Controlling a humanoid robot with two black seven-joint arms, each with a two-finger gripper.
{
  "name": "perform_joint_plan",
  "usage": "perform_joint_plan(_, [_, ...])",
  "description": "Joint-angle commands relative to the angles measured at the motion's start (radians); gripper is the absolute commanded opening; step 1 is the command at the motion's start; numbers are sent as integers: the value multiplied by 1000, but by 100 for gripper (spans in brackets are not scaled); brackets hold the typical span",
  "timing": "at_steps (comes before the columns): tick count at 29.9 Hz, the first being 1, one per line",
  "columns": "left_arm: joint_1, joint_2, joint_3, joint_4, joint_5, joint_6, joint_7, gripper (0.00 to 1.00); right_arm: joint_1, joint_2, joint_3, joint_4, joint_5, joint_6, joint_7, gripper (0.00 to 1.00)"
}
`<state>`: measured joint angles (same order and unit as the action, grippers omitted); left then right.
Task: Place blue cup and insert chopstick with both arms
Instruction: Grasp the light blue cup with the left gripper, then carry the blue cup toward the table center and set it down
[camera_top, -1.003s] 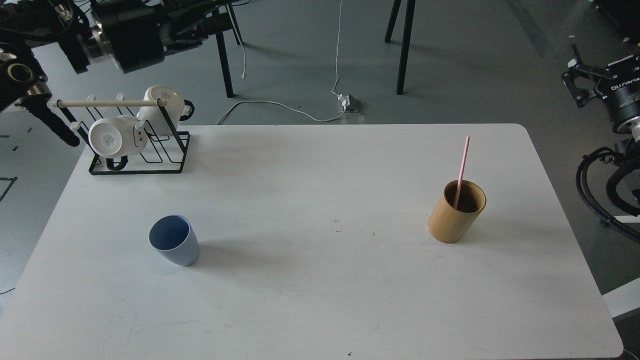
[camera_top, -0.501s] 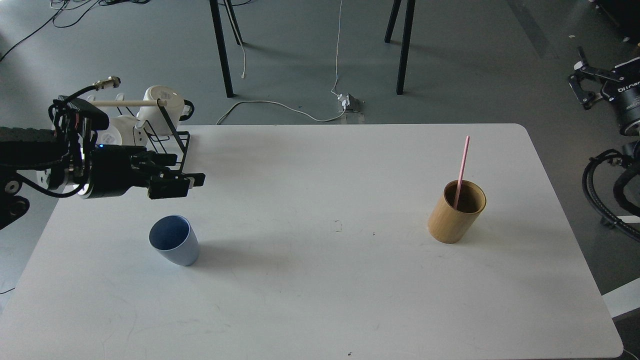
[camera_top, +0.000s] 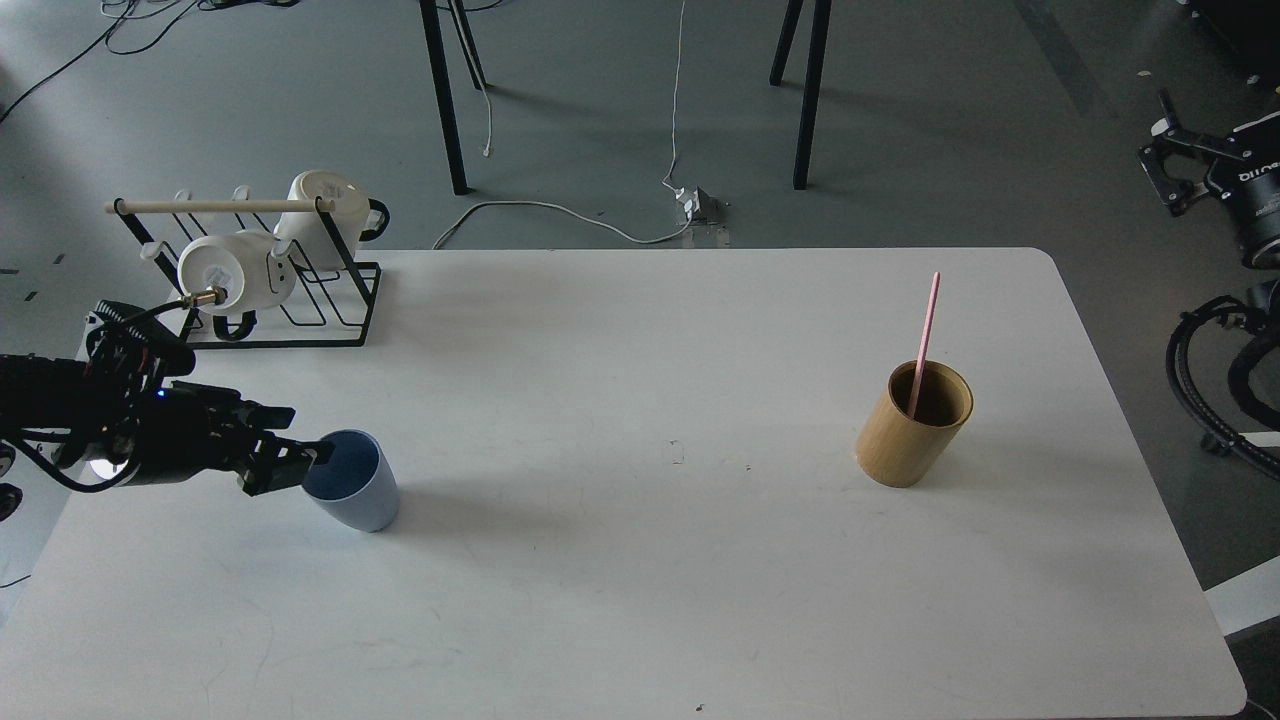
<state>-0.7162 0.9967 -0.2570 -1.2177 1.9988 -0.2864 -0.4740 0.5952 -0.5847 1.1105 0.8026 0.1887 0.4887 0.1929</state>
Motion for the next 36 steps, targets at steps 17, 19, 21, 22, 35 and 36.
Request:
perform_joint_plan(17, [-5, -61, 15, 87, 43, 50, 1, 5, 11, -10, 3, -2, -2, 0, 5, 99])
perform_joint_plan(19, [-9, -63, 7, 86, 43, 52, -2, 3, 12, -10, 5, -3, -2, 0, 5, 99])
perform_joint_plan(21, [-26, -63, 7, 79, 43, 52, -3, 1, 12, -10, 6, -3, -2, 0, 5, 99])
perform_joint_plan(22, [-38, -64, 10, 76, 41, 50, -3, 1, 12, -10, 6, -3, -2, 0, 6, 99])
perform_joint_plan(35, [-336, -168, 7, 6, 38, -202, -15, 1, 12, -56, 9, -2, -2, 0, 8, 99])
perform_joint_plan(36, [-354, -206, 9, 6, 38, -202, -14, 1, 12, -61, 9, -2, -2, 0, 10, 99])
